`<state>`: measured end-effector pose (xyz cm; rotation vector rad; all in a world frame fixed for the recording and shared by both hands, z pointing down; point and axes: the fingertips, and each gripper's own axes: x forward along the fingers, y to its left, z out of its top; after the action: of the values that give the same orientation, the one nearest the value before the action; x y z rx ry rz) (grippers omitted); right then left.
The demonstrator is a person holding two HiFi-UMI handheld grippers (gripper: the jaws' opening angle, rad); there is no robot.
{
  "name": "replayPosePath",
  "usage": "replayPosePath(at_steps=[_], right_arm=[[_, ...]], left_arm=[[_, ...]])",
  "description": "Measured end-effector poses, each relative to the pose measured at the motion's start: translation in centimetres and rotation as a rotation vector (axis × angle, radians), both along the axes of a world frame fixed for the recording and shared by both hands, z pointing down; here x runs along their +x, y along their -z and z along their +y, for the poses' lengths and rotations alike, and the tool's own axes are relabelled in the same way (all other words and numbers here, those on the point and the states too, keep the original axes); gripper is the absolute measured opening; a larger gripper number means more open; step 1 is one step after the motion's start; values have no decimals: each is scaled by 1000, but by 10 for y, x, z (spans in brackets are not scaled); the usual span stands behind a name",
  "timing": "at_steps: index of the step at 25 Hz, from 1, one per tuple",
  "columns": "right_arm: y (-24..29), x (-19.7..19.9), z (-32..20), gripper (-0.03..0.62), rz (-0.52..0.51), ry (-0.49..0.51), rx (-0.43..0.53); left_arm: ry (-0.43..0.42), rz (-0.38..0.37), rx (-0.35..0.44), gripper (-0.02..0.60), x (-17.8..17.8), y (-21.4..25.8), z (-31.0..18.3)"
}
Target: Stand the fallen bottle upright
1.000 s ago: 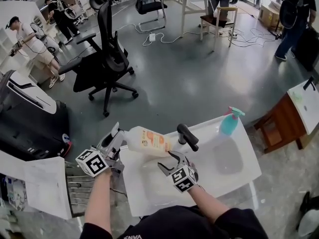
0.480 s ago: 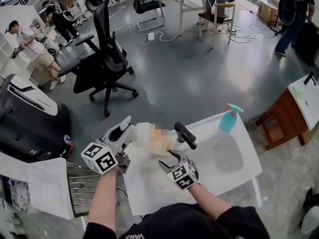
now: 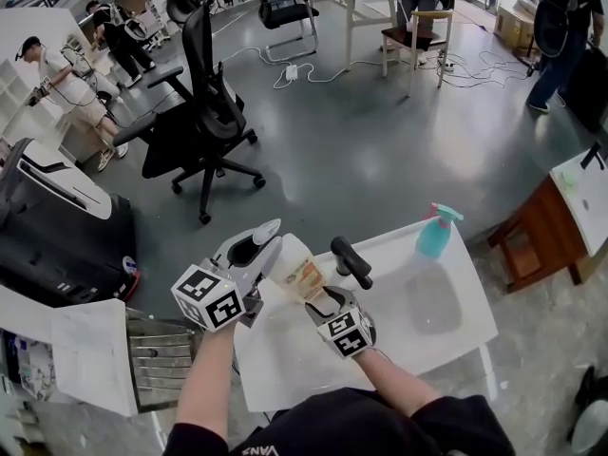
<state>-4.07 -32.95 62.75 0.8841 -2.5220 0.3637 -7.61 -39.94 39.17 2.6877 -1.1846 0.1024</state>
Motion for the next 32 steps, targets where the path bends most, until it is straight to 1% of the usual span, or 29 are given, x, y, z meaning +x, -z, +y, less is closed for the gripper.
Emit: replayPosePath(at_steps=[4, 9, 16, 22, 30, 32], right_arm=[[-7, 0, -1, 238, 0, 1, -24], [-10, 0, -4, 238, -25, -36, -52], [-11, 1, -9, 238, -43, -52, -74], [-5, 7, -8, 239, -49, -71, -71], [3, 26, -3, 239, -61, -132, -63], [5, 29, 1, 239, -62, -148, -66]], left_arm=[[-19, -24, 7, 107, 8, 0, 1], [-85, -66, 46, 107, 26, 1, 5], [-175, -64, 94, 107, 29, 0, 7], [-167, -65, 133, 110, 25, 2, 8], [-139, -109, 161, 110, 25, 1, 8], [-120, -109, 161, 147, 21, 4, 6]])
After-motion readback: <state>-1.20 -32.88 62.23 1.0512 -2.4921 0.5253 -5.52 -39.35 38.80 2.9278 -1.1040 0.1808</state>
